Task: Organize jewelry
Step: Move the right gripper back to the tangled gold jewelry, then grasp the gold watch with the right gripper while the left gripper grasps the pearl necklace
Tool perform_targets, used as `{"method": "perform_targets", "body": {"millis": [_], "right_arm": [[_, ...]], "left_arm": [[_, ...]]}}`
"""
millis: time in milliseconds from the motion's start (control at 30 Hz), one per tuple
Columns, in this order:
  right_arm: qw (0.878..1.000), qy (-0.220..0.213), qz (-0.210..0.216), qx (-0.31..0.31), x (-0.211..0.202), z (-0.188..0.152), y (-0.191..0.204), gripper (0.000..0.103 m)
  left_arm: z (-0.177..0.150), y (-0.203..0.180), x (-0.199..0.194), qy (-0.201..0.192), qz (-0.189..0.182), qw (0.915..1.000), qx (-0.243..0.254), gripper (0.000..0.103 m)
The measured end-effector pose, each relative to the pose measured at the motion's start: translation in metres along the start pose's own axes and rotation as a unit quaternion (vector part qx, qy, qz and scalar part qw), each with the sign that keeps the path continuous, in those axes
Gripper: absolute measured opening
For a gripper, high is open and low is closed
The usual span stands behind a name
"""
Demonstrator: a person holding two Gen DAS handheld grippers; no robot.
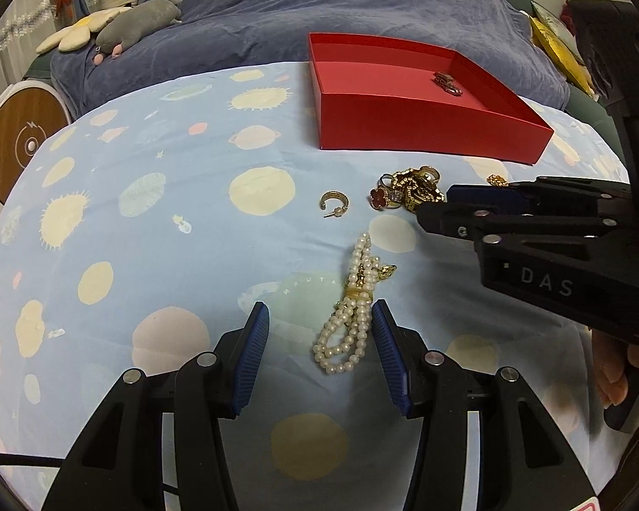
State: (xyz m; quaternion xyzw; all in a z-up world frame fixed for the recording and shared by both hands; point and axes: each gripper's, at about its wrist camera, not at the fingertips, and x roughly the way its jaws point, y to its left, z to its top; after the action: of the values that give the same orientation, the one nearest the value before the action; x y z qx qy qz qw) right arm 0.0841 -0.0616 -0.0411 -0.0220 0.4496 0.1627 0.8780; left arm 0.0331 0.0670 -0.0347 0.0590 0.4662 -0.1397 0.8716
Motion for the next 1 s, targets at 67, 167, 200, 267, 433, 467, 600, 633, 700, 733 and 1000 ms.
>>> {"method": "perform_targets", "body": {"millis": [67,167,200,267,433,467,600,633,700,733,1000], "right_arm": [[1.0,-0.001,-0.002,0.001,0.003,0.002,0.001,0.029],[1.0,-0.002,-0.003,0.003,0.007,0.005,-0.001,0.029],[1.0,-0.002,-0.003,0.003,0.008,0.005,-0.002,0.029],[1.0,-0.004,-0.002,0.005,0.008,0.005,-0.004,0.027],[1.0,-0.005,0.003,0.013,0.006,0.004,-0.008,0.021],[1.0,-0.005,0.004,0.015,0.005,0.003,-0.009,0.021],[1.0,-0.007,0.006,0.027,-0.001,0.0,-0.016,0.021],[0.999,-0.007,0.006,0.03,-0.003,-0.001,-0.018,0.021],[0.999,-0.008,0.006,0.036,-0.006,-0.002,-0.022,0.02],[0.999,-0.008,0.006,0.039,-0.007,-0.003,-0.023,0.02],[0.998,-0.002,0.005,0.062,-0.026,-0.02,-0.042,0.02]], "left_arm": [[0.001,0.001,0.0,0.0,-0.004,1.0,-0.001,0.048],[0.004,0.001,0.002,-0.002,-0.008,1.0,-0.003,0.048],[0.005,0.002,0.003,-0.003,-0.008,1.0,-0.004,0.048],[0.007,0.001,0.005,-0.006,-0.007,1.0,-0.003,0.048],[0.012,0.0,0.009,-0.013,-0.005,0.9999,-0.002,0.048],[0.012,0.0,0.009,-0.012,-0.006,0.9999,-0.003,0.048],[0.016,0.001,0.01,-0.012,-0.015,0.9998,-0.01,0.045],[0.017,0.001,0.011,-0.013,-0.017,0.9997,-0.011,0.044],[0.019,-0.001,0.012,-0.014,-0.017,0.9997,-0.01,0.038],[0.02,-0.002,0.013,-0.015,-0.018,0.9997,-0.008,0.037],[0.032,-0.007,0.022,-0.017,-0.024,0.9995,-0.014,0.019]]}}
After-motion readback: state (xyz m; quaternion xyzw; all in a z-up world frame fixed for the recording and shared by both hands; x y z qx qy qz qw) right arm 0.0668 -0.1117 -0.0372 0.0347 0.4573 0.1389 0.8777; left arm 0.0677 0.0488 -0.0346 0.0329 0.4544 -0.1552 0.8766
